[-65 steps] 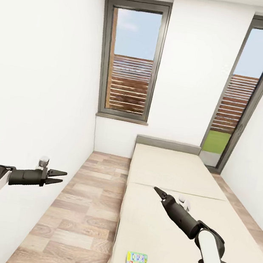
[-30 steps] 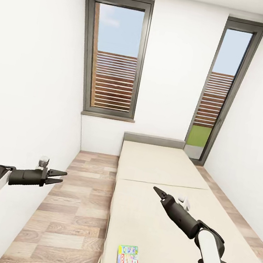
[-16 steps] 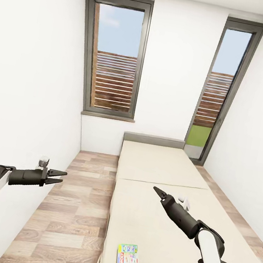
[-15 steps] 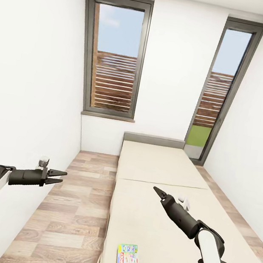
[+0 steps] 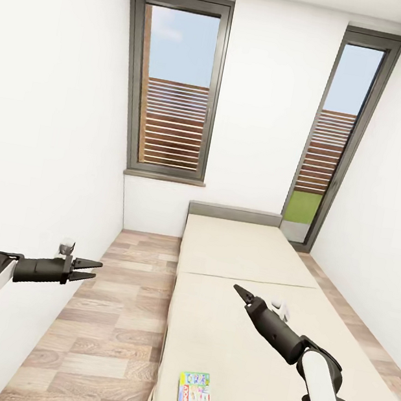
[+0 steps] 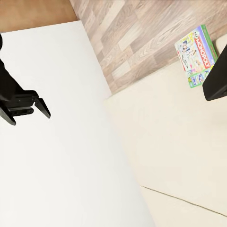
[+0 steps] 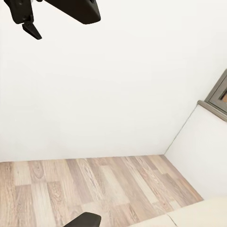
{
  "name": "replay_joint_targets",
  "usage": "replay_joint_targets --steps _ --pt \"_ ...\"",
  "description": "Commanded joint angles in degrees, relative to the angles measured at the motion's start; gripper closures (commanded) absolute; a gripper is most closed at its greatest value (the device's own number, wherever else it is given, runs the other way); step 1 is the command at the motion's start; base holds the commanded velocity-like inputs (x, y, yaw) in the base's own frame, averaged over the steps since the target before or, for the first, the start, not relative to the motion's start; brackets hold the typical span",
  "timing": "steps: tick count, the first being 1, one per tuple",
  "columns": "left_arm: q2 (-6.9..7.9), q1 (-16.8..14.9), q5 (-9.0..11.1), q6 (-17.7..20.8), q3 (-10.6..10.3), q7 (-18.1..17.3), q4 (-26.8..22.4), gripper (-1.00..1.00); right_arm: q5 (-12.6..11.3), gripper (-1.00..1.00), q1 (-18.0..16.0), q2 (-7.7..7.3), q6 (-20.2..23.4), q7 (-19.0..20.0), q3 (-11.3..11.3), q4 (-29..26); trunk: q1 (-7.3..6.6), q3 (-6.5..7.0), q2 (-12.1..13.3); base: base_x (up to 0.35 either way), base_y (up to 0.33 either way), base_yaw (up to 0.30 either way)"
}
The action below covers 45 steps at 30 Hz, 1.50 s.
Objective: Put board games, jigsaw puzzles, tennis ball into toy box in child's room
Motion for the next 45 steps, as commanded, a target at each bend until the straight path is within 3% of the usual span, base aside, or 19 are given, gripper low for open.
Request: replay_joint_targets --steps 1,37,41,45 --pt "0.00 -0.01 0.14 0.55 0.01 -0.10 0.01 -1.00 0.03 -1.00 -0.02 0.01 0.30 0.13 -0.08 -0.01 0.02 -0.03 -0.04 0.000 0.000 0.000" --pt "0.08 -0.01 0.14 0.55 0.01 -0.19 0.01 -1.00 0.18 -1.00 -0.02 0.06 1.24 -0.39 0.03 0.44 0.02 -0.52 -0.04 0.000 0.000 0.000" --pt "0.09 -0.01 0.15 0.55 0.01 -0.20 0.01 -1.00 0.44 -1.00 -0.33 0.07 3.89 -1.15 0.64 2.61 0.02 -0.52 -0.04 0.000 0.000 0.000" --pt "0.09 -0.01 0.15 0.55 0.01 -0.20 0.01 -1.00 0.49 -1.00 -2.37 -0.22 5.56 -3.79 0.66 8.25 0.02 -0.53 -0.04 0.000 0.000 0.000"
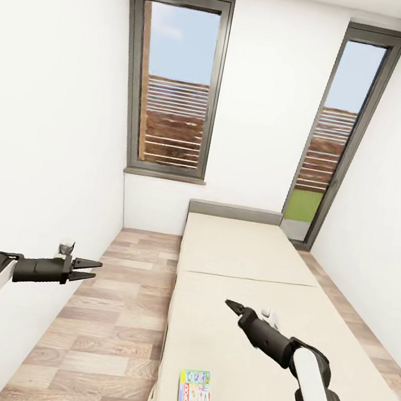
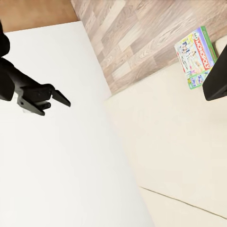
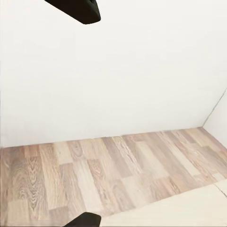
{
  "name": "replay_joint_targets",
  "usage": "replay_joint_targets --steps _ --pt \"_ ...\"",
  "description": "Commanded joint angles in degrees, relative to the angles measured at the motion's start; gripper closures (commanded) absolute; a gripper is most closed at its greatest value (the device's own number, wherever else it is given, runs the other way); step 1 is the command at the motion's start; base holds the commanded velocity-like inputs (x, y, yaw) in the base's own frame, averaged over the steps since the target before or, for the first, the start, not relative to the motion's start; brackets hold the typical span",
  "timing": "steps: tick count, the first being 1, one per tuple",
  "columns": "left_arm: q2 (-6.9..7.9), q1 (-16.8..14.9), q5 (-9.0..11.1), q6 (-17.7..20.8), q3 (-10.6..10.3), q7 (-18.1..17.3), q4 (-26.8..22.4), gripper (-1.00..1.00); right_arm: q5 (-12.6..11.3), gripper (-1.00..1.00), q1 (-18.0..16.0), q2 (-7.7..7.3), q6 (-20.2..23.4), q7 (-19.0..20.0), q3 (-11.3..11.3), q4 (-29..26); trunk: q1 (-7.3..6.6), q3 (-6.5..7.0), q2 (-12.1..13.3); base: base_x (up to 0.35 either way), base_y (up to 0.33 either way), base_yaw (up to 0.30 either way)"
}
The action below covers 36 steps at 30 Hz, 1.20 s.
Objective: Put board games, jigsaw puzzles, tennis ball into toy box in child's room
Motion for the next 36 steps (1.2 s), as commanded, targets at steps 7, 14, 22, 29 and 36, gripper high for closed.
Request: replay_joint_targets --steps 7,14,22,29,36 --pt "0.01 -0.01 0.13 0.55 0.01 -0.10 0.01 -1.00 -0.64 -1.00 -5.62 0.18 1.06 -4.84 -0.01 12.41 0.02 -0.03 -0.05 0.000 0.000 0.000" --pt "0.01 -0.01 0.13 0.54 0.01 -0.08 0.01 -1.00 -0.54 -1.00 -6.99 -0.18 1.00 -5.39 0.00 15.99 0.02 -0.03 -0.05 0.000 0.000 0.000" --pt "0.04 -0.01 0.13 0.47 0.06 0.01 0.01 -1.00 -0.08 -1.00 -7.25 -0.65 0.71 -5.32 0.01 16.78 0.02 -0.03 -0.05 0.000 0.000 0.000" --pt "0.16 -0.01 0.13 0.43 0.22 -0.11 0.01 -1.00 0.03 -1.00 -7.25 -0.57 -0.02 -5.28 0.21 16.63 0.02 -0.03 -0.05 0.000 0.000 0.000" --pt "0.60 -0.01 0.13 0.38 0.38 -0.29 0.01 -1.00 -0.48 -1.00 -7.27 -0.77 -0.31 -4.76 -0.05 16.49 0.02 -0.03 -0.05 0.000 0.000 0.000"
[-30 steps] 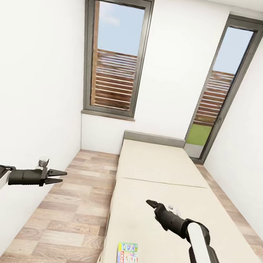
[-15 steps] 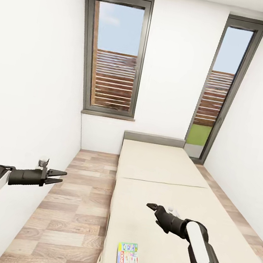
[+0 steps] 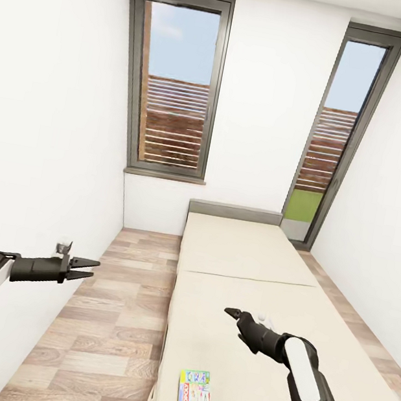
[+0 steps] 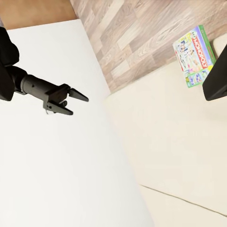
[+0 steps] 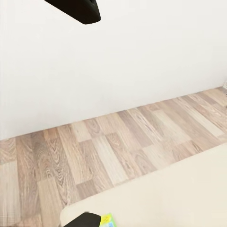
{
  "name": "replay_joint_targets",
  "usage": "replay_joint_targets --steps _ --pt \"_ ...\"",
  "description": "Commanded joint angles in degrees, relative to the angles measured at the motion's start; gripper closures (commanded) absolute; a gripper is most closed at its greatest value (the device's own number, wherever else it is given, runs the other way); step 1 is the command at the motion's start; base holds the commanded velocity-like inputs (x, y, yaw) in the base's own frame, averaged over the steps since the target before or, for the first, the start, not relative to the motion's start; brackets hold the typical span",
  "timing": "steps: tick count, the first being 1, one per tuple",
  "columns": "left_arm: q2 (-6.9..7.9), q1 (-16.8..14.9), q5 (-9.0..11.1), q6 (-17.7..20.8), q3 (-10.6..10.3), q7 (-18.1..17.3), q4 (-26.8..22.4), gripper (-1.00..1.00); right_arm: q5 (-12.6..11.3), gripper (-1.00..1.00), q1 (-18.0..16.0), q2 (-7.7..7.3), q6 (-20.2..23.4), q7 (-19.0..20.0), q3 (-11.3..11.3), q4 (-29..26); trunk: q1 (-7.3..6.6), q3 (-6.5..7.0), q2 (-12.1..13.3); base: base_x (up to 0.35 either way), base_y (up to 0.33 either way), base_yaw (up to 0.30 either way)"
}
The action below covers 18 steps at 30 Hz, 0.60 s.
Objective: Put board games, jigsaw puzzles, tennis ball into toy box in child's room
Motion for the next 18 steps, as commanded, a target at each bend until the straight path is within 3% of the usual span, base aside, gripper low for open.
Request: replay_joint_targets --steps 1,12,18 --pt "0.03 -0.01 0.13 0.55 0.02 -0.11 0.01 -1.00 -0.63 -1.00 -0.02 -0.01 0.19 -0.39 -0.05 -0.06 0.02 -0.03 -0.04 0.000 0.000 0.000" --pt "0.03 -0.01 0.13 0.55 0.01 -0.16 0.01 -1.00 -0.63 -1.00 -0.02 0.04 0.24 1.03 0.07 -0.07 0.02 -0.03 -0.04 0.000 0.000 0.000" --pt "0.03 -0.01 0.13 0.61 0.05 -0.17 0.01 -1.00 -0.58 -1.00 0.05 0.06 0.19 1.09 0.33 -0.07 1.34 -1.10 -2.45 0.000 0.000 0.000"
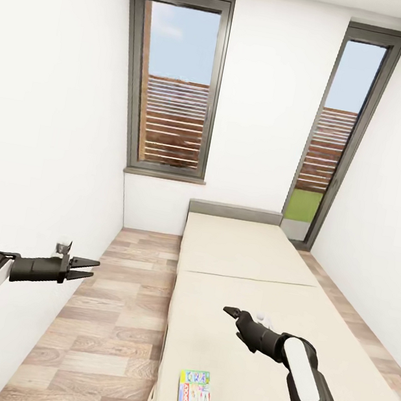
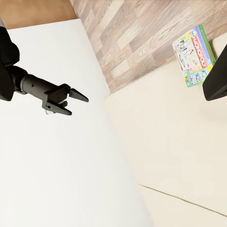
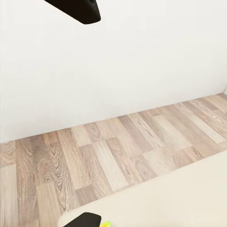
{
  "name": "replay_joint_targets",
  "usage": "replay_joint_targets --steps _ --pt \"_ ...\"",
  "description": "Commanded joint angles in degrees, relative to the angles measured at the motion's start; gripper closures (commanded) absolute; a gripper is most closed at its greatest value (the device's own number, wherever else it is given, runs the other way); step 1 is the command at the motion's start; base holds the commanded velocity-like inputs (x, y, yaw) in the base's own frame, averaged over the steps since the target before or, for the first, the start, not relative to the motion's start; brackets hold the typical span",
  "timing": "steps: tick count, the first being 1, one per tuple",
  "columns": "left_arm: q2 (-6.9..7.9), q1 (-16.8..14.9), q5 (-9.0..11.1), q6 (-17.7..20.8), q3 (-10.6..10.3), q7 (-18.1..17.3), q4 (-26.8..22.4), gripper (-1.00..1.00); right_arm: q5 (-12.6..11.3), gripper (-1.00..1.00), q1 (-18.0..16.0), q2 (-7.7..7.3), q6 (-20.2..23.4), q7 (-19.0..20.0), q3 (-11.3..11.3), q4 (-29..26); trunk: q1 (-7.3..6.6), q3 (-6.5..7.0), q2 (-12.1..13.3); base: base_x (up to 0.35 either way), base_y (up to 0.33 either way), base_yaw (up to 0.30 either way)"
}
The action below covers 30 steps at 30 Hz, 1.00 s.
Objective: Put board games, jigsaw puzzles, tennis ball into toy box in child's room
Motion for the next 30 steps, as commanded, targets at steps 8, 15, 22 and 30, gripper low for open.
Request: replay_joint_targets --steps 8,15,22,30 --pt "0.01 -0.03 0.13 0.58 0.00 -0.06 0.01 -1.00 -0.19 -1.00 -0.02 0.20 0.04 -0.50 0.30 -0.05 1.79 -1.51 -3.31 0.000 0.000 0.000" --pt "-0.08 -0.03 0.13 0.66 -0.02 0.02 0.01 -1.00 -0.06 -1.00 0.05 0.30 -0.10 -0.50 0.40 -0.03 3.33 -2.77 -6.12 0.000 0.000 0.000" --pt "-0.11 -0.03 0.13 0.89 -0.07 0.06 0.01 -1.00 -0.03 -1.00 0.07 0.20 -0.99 -0.50 0.44 0.34 4.86 -4.03 -8.92 0.000 0.000 0.000" --pt "-0.14 -0.03 0.13 0.86 -0.11 0.07 0.01 -1.00 -0.02 -1.00 0.06 0.53 -1.28 -0.50 0.13 0.44 6.62 -5.46 -12.13 0.000 0.000 0.000"
